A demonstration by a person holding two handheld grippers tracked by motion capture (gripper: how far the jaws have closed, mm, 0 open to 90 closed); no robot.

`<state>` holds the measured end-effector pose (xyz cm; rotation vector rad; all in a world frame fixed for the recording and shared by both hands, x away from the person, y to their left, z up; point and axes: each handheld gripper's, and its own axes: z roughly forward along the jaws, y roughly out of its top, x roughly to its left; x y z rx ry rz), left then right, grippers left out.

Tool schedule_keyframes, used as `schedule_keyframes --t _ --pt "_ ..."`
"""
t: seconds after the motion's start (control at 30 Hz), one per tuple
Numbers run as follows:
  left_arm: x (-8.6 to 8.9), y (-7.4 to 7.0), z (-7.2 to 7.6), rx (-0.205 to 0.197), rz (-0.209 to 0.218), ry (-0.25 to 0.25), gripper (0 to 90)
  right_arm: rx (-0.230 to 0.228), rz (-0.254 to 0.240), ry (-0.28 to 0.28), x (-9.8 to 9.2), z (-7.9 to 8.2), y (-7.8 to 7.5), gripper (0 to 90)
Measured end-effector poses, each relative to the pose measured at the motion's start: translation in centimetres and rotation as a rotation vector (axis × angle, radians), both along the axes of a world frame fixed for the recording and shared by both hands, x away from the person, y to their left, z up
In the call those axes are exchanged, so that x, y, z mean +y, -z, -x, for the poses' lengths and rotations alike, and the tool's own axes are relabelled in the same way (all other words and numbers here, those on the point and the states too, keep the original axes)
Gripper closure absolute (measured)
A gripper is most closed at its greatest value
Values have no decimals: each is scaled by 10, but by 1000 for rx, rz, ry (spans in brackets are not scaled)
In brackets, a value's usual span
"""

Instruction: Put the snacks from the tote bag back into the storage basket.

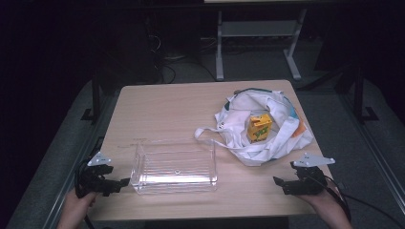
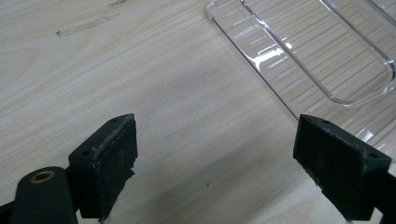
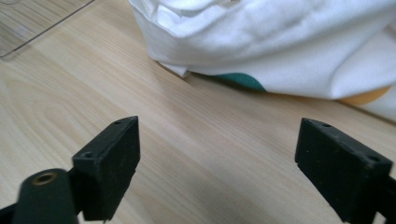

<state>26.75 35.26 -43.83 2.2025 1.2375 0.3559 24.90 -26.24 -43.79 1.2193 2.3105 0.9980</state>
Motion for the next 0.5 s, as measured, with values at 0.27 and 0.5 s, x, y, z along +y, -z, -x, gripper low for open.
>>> schedule_keyframes --t 0.27,0.5 --pt "-2 0 1 0 2 7 137 13 6 -31 2 -2 -10 321" --pt "-3 1 1 11 0 20 137 36 -18 -33 3 -5 -18 443"
